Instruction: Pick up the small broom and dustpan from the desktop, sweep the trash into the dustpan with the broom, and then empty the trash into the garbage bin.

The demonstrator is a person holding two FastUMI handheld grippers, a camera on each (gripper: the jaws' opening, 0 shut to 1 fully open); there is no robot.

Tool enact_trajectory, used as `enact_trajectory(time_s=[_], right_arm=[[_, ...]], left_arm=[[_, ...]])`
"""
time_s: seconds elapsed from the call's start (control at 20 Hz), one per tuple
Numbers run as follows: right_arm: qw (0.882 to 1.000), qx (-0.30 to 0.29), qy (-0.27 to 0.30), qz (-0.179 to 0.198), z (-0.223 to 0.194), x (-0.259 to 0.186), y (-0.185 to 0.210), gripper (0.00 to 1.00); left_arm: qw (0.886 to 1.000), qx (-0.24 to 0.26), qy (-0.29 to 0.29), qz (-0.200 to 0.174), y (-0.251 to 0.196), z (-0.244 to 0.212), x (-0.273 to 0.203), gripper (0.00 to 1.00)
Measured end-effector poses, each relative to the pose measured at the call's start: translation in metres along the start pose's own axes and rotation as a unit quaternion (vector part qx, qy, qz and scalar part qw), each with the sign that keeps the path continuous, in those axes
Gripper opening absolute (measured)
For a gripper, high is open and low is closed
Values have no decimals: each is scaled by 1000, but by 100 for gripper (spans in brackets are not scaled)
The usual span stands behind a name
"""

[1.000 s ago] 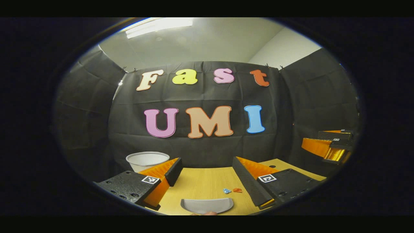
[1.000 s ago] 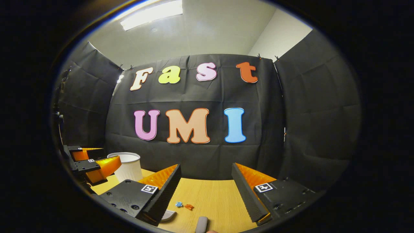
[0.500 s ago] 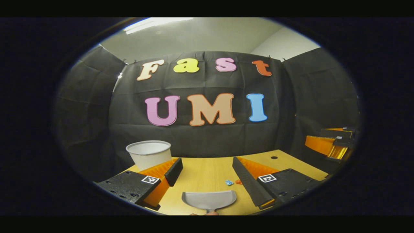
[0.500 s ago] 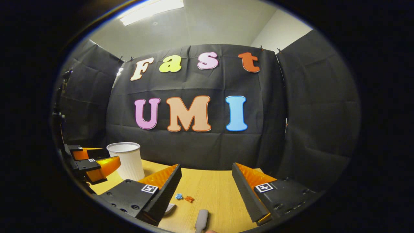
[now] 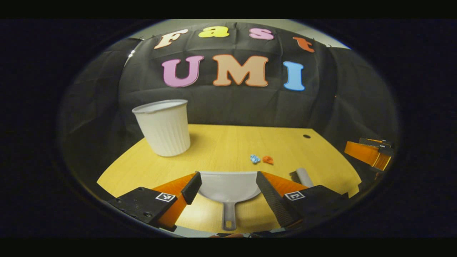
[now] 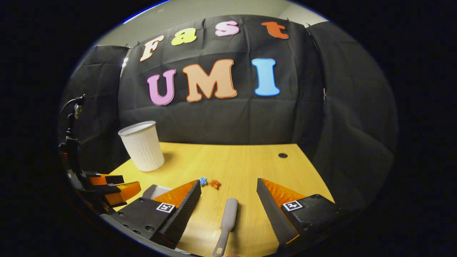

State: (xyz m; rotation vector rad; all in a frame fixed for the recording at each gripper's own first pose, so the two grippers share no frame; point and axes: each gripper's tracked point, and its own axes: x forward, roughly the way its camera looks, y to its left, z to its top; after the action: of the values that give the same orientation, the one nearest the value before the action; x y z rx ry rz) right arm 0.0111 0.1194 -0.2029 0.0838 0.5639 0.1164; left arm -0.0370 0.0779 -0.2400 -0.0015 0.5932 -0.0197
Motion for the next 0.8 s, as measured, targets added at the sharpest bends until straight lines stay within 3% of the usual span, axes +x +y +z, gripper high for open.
enact_trajectory(time_s=[0.05,0.45,0.75,0.8], right_arm=[[1000,-3,23,3,-16,5,1,93],[987,-25,158,14,-118,27,6,93],[958,-45,282,14,-187,19,3,91],[954,-45,296,17,-192,15,4,83]], left_arm=[[1000,0,18,3,1,-13,4,92],[991,11,134,9,-3,-94,15,94],[979,32,201,6,-7,-146,15,94],[977,35,210,6,-7,-152,16,95]])
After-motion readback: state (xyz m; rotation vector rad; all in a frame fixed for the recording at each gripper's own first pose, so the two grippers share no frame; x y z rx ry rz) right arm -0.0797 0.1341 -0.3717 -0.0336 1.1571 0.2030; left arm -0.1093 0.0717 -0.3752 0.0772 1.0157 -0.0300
